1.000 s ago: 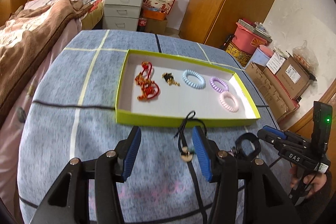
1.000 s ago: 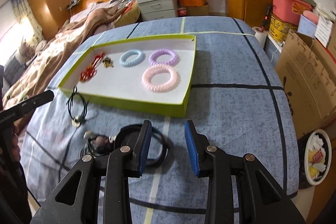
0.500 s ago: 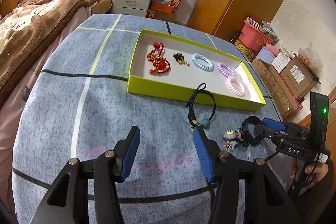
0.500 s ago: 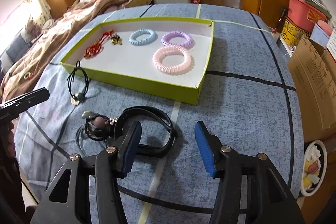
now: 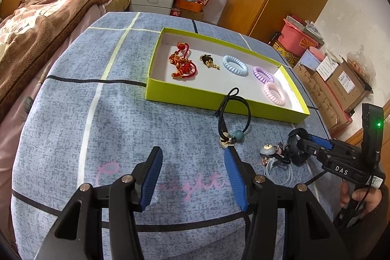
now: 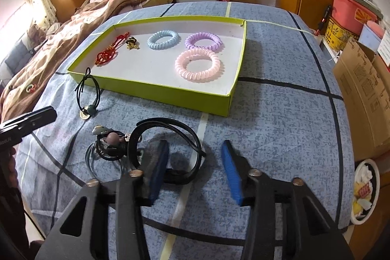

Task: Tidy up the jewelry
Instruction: 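Move both grippers back over the remaining jewelry on the bed, then close the right gripper on the black watch band, then lower the left gripper onto the black hair tie with teal bead and close, then carry the black hair tie with the left gripper while the right carries the watch band into the box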

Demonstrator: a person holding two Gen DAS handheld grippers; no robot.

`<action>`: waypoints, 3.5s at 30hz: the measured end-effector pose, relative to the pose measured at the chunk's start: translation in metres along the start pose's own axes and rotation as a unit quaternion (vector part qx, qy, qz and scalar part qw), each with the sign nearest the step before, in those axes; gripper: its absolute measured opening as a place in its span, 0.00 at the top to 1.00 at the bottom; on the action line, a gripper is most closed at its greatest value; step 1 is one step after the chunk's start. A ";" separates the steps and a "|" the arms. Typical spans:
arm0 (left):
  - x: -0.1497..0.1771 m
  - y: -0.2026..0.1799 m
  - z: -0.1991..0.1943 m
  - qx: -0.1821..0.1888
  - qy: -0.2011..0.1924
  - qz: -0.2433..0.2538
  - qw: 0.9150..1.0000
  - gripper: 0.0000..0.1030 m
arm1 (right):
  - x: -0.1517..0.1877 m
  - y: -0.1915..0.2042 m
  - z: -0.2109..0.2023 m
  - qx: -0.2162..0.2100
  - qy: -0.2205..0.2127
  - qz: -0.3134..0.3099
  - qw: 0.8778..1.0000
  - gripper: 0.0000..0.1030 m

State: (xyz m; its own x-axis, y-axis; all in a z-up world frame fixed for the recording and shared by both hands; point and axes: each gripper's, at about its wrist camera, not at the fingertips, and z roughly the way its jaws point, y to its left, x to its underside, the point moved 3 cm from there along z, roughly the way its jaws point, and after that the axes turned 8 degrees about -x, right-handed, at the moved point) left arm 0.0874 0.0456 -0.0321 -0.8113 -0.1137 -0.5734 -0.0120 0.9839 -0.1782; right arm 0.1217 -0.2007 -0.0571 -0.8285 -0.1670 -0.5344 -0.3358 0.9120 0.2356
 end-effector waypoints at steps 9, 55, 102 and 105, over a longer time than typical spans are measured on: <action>-0.001 -0.015 0.008 0.004 0.008 0.017 1.000 0.47 | 0.006 -0.011 -0.007 -0.011 -0.016 0.024 1.000 0.88; -0.009 -0.063 0.037 -0.053 -0.004 0.109 0.993 0.85 | 0.021 -0.028 -0.034 -0.009 -0.062 0.080 0.995 0.89; -0.067 -0.049 0.010 -0.019 -0.045 0.090 0.995 0.87 | -0.045 0.015 -0.031 -0.033 -0.090 0.047 0.994 0.89; -0.074 -0.047 0.018 -0.014 -0.037 0.085 0.996 0.87 | -0.056 0.015 -0.017 -0.032 -0.078 0.050 0.995 0.89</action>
State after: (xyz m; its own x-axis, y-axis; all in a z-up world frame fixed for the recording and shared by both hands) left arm 0.1592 0.0055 0.0042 -0.7577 0.0462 -0.6510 0.1044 0.9932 -0.0510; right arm 0.1551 -0.1839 -0.0097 -0.7817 -0.0126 -0.6236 -0.2871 0.8948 0.3418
